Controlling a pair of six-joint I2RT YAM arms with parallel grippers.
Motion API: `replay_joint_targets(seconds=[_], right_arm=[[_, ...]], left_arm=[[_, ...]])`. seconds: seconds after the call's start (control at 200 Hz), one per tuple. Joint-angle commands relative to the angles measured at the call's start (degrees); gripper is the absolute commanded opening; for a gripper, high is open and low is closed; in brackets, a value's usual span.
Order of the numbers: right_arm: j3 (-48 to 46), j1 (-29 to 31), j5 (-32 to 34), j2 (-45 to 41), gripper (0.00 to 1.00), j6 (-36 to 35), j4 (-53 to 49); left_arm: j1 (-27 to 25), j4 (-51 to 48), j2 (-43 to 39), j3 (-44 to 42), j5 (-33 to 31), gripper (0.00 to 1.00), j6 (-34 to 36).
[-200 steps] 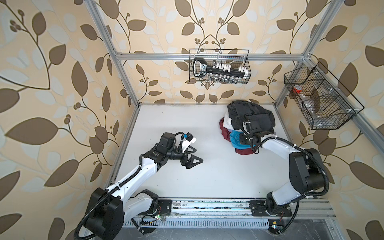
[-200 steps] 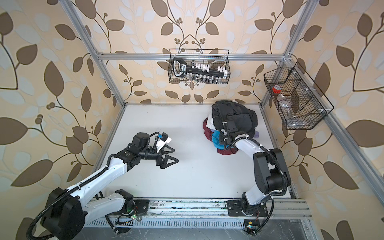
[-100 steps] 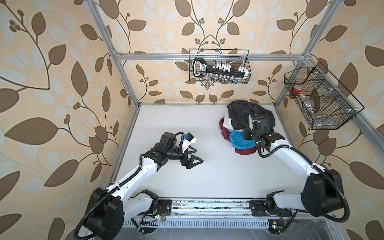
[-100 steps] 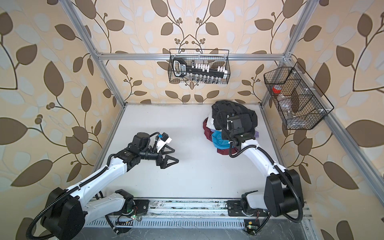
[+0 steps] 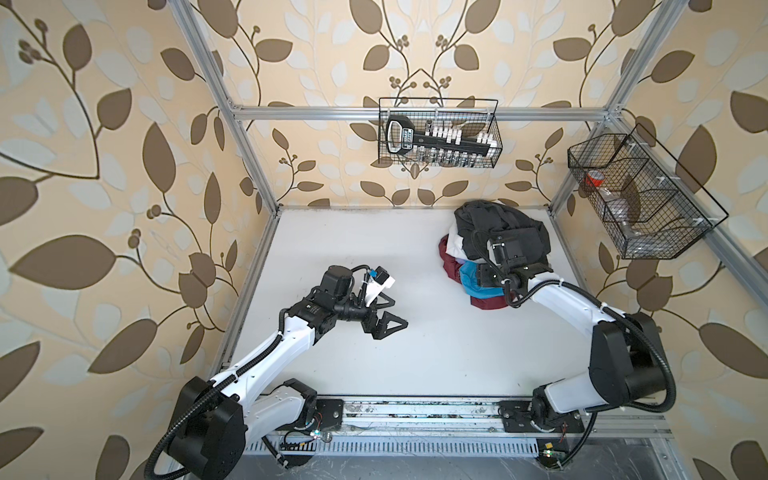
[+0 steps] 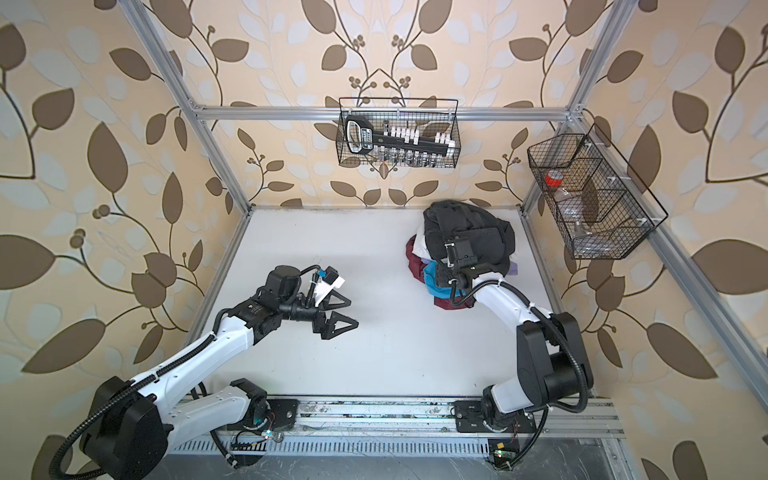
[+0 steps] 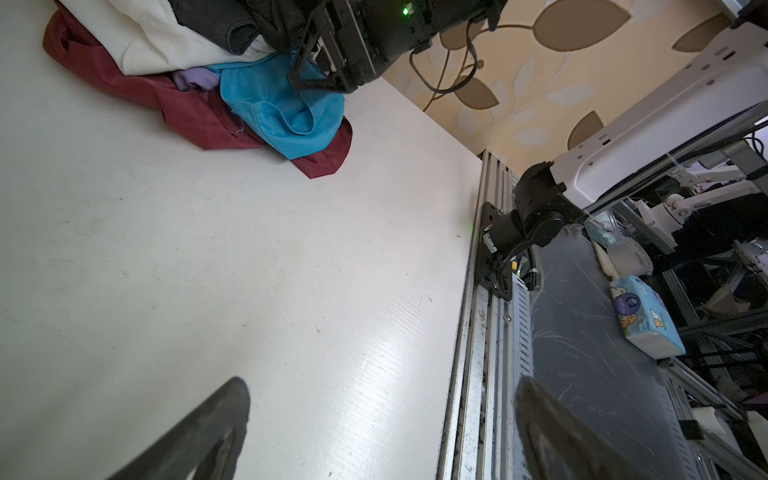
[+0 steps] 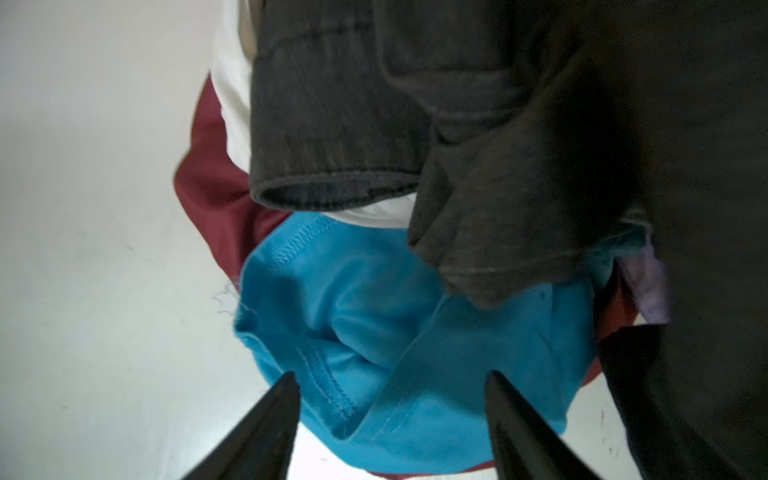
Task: Pick out a specific cloth from the pile
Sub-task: 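Close the right gripper on the teal shirt under the grey shirt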
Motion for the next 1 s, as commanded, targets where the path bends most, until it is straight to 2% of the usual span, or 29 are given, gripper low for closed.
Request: replay_joint_targets(seconds=[0.0,0.12,0.24,0.29,0.43,0.495,0.595,0.715,0.995], right_arm=[[0.0,0.2,1.1,2.0,0.81,0.2,0.9],[1.0,0.2,2.8,5.1,0.86,0.3,1.9],[2.1,0.2,2.8,8.7,0.83,0.2,2.3],[2.2,0.2,2.7,9.9,0.72,0.3,2.6],[2.5,0.2,2.5,11.5,0.26,1.1,2.9],[2.1,0.2,2.9,10.6,0.14,1.4,2.9],[1.5,0.3,4.1,7.8,0.04,1.6,2.9],[1.5,0.2,5.1,3.5,0.0,1.6,1.9],[3.1,0.2,7.4,-5.7,0.0,0.3,-0.8]], left_arm=[[-0.6,0.0,-1.4,1.9,0.7,0.99,1.8],[-0.6,-0.2,-1.2,2.0,0.6,0.99,1.9],[-0.6,-0.3,-1.0,2.0,0.5,0.99,2.1],[-0.6,-0.4,-0.9,2.1,0.5,0.99,2.1],[-0.6,-0.5,-0.8,2.1,0.2,0.99,2.2],[-0.6,-0.6,-0.7,2.1,0.2,0.99,2.2],[-0.6,-0.6,-0.7,2.1,0.2,0.99,2.3],[-0.6,-0.6,-0.9,2.1,0.3,0.99,2.2],[-0.7,-0.6,-1.2,2.1,0.4,0.99,2.2]])
